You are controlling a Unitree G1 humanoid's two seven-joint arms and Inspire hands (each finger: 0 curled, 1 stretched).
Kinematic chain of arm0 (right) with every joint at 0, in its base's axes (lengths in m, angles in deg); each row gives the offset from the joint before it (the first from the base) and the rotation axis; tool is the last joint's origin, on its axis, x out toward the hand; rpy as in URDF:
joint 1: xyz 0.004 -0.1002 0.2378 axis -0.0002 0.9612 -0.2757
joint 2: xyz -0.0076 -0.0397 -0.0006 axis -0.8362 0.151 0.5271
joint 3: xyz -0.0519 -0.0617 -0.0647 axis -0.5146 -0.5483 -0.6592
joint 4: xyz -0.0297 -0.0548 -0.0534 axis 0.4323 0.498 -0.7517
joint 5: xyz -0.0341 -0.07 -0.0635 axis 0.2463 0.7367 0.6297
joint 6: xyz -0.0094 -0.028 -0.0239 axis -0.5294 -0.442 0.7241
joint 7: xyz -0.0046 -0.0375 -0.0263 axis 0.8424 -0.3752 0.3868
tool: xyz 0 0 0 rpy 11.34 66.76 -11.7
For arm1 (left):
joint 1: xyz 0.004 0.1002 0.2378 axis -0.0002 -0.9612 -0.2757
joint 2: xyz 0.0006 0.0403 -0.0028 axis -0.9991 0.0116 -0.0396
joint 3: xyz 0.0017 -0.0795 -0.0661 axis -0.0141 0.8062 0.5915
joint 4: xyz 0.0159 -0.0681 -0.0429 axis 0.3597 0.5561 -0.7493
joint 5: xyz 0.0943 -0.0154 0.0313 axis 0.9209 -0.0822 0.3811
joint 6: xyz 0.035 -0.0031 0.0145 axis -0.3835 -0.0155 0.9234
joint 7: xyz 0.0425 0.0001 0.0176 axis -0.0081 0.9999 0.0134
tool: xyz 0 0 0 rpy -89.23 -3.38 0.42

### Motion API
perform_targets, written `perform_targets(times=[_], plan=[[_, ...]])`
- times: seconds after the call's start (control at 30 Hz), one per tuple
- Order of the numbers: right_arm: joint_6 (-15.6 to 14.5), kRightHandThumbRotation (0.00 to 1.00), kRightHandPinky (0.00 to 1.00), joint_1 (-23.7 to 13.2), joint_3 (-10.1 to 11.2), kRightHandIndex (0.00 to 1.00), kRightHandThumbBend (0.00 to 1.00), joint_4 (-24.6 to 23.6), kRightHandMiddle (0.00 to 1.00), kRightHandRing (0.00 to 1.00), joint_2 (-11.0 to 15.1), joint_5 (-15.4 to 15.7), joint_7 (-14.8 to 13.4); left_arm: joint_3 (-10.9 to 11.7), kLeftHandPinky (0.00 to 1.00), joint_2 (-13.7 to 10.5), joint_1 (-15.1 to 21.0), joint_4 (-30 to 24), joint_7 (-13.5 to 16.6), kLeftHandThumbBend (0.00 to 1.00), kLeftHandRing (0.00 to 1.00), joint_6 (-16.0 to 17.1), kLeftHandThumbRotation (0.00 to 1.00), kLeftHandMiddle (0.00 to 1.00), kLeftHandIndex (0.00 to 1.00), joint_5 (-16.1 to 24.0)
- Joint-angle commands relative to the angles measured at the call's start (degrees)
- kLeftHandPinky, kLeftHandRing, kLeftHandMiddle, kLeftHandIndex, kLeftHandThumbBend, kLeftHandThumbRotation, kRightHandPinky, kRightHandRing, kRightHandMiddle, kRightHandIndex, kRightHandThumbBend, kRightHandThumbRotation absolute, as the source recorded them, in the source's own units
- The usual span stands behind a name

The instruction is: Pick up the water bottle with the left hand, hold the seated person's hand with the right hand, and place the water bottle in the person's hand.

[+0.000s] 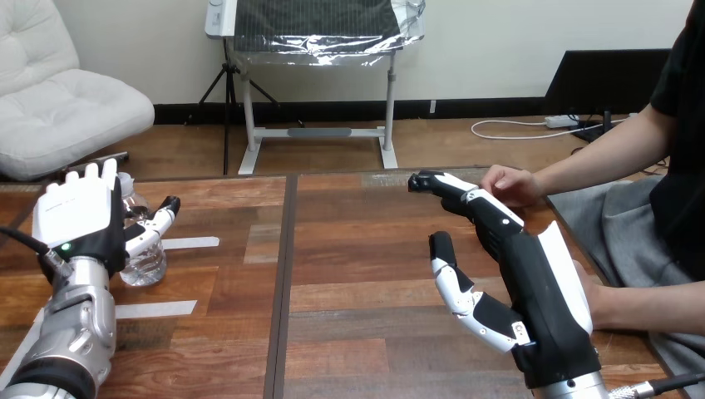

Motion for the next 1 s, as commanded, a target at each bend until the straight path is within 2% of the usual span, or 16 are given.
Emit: perform_targets(times=[0.0, 0.47, 0.97], plan=[[1.2, 0.00, 0.84, -3.7, 0.8, 0.76, 0.05, -1.3, 0.84, 0.85, 0.5, -1.2, 0.4, -0.9, 1.00, 0.8, 0.6, -1.5, 0.3, 0.52, 0.99, 0.8, 1.00, 0.99, 0.98, -0.3], [0.7, 0.00, 0.83, -3.6, 0.9, 0.76, 0.05, -1.7, 0.84, 0.84, 0.4, -0.9, 0.6, -1.5, 0.95, 0.6, 0.1, -2.7, -2.9, 0.54, 0.94, 0.6, 1.00, 0.94, 0.91, -0.3], [0.3, 0.00, 0.82, -3.7, 0.9, 0.74, 0.05, -1.9, 0.84, 0.84, 0.4, -0.2, 0.8, -1.6, 0.85, 0.6, -1.8, -4.3, -3.1, 0.58, 0.88, 2.1, 1.00, 0.88, 0.86, -0.3]])
